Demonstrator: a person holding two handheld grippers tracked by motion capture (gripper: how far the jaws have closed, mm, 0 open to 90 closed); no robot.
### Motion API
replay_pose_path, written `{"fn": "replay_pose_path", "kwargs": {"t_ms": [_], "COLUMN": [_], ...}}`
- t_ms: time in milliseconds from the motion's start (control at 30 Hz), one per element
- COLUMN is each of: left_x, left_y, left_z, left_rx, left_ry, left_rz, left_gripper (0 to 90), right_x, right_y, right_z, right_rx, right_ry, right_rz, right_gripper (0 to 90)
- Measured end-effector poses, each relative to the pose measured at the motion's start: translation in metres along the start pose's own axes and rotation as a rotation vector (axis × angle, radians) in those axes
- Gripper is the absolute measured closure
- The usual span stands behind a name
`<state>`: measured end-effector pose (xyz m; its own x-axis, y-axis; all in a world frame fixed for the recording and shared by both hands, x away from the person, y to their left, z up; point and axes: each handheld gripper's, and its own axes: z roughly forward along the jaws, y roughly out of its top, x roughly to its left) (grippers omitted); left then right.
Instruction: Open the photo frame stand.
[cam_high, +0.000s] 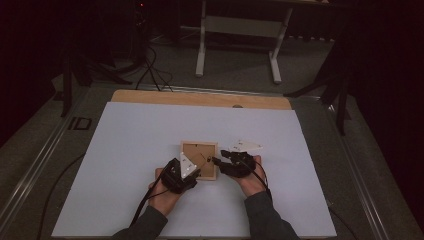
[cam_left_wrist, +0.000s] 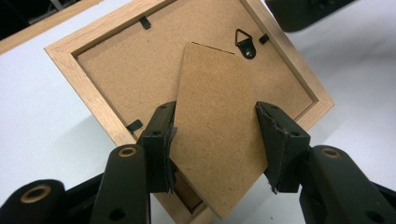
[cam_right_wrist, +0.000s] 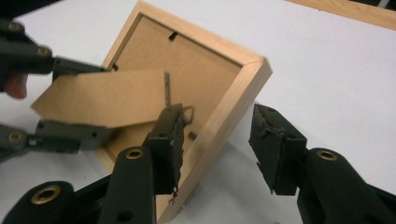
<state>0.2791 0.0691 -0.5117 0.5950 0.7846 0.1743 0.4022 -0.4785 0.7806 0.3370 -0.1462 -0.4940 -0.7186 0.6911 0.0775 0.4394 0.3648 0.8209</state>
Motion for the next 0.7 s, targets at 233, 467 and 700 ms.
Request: {"fn": "replay_pose_path", "kwargs": {"t_ms": [233,467,700], "left_x": [-0.004,-0.004,-0.005], "left_y": [-0.01,-0.017,-0.02], "left_z": [-0.008,-0.012,-0.013], "left_rx": [-0.032,-0.054,-0.063], "left_ry": [0.014,0.017,0.016], "left_rz": [0.058,0.087,0.108], "left_gripper": [52.1,52.0,51.9], "right_x": [-0.005,-0.006,-0.008], "right_y": [0.004,0.001,0.0], "right_z": [0.007,0.014,0.017], "right_rx": [0.001,0.008,-0.007], "right_ry": [0.065,0.121,0.172], "right_rz": [0.041,0.075,0.11], "right_gripper": [48.9,45.5,45.0]}}
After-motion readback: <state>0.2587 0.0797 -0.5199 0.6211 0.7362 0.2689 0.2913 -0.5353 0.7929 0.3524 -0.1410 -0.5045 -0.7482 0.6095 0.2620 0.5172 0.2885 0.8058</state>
